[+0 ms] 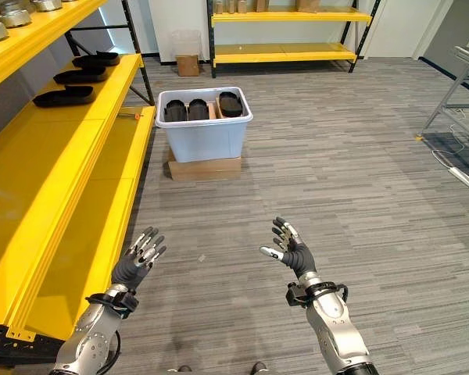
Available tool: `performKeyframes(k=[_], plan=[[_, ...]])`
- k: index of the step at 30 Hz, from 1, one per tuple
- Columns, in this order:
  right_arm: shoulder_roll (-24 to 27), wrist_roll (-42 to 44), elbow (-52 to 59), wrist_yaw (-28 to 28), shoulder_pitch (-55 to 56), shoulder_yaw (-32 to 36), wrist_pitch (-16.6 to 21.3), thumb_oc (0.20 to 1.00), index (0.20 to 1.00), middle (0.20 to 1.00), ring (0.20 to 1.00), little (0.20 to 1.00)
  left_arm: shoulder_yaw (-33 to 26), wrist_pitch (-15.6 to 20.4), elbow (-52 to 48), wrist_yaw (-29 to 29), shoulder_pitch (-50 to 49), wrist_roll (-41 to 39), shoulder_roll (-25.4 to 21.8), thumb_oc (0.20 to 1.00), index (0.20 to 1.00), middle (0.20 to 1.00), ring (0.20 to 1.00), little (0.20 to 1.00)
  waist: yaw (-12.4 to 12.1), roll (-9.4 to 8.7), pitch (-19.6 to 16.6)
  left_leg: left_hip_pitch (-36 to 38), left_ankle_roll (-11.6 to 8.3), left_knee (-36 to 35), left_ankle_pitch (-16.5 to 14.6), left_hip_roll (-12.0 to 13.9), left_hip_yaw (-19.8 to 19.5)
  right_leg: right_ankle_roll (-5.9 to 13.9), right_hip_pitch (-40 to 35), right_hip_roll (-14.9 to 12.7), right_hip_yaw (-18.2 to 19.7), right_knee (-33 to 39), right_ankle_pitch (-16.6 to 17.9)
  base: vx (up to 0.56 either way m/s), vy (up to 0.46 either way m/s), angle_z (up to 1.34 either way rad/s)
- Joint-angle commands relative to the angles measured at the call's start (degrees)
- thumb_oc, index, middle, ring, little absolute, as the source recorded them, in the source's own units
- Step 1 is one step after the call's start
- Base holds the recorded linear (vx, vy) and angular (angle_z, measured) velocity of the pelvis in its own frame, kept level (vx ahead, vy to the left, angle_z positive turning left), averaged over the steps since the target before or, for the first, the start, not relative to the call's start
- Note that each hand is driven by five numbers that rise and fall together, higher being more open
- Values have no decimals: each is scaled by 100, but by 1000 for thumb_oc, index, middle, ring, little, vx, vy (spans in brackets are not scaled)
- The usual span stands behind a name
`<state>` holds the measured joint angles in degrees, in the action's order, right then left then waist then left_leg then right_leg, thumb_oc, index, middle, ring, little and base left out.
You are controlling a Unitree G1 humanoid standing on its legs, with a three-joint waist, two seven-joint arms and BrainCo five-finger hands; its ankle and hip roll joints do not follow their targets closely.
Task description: Move parts from the plastic box to the shelf.
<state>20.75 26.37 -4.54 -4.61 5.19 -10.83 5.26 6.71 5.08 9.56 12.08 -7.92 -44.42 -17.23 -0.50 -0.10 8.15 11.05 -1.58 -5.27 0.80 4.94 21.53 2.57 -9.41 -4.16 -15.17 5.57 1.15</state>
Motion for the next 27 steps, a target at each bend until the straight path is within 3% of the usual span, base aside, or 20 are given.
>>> performKeyframes(k=[1,14,18,21,27], plan=[[-78,197,104,-123,-317,96,175,1000,1000,1000,1000,1000,5,134,-351,-47,212,-122,-183,1000,1000,1000,1000,1000,-29,-166,-66,-1,-298,46,87,288,-162,512,-34,-551,-364,-73,312,0,0,0],[-69,114,151,-26,-277,174,116,1000,1000,1000,1000,1000,30,-20,-352,-190,254,-32,-237,1000,1000,1000,1000,1000,5,-168,-18,3,-167,86,22,149,-204,543,-7,-618,-280,-323,220,20,70,0],[-81,92,128,57,-317,196,126,1000,1000,1000,1000,1000,73,-121,-390,63,336,141,-329,1000,1000,1000,1000,1000,7,-140,62,-49,-20,186,-67,2,-269,571,65,-681,-204,-575,135,-3,196,-1],[-93,-43,149,41,-326,199,124,1000,1000,1000,1000,1000,23,-392,-340,-86,335,-265,-339,1000,1000,1000,1000,1000,-9,-127,77,-74,103,230,-143,-135,-326,615,139,-737,-157,-789,99,-5,211,-2],[-63,-201,43,277,-480,193,278,1000,1000,1000,1000,1000,183,-655,-261,-8,367,-7,-329,1000,1000,1000,1000,1000,-87,-184,199,-74,379,234,-278,-396,-281,832,624,-931,-324,-1908,359,-33,186,-8]])
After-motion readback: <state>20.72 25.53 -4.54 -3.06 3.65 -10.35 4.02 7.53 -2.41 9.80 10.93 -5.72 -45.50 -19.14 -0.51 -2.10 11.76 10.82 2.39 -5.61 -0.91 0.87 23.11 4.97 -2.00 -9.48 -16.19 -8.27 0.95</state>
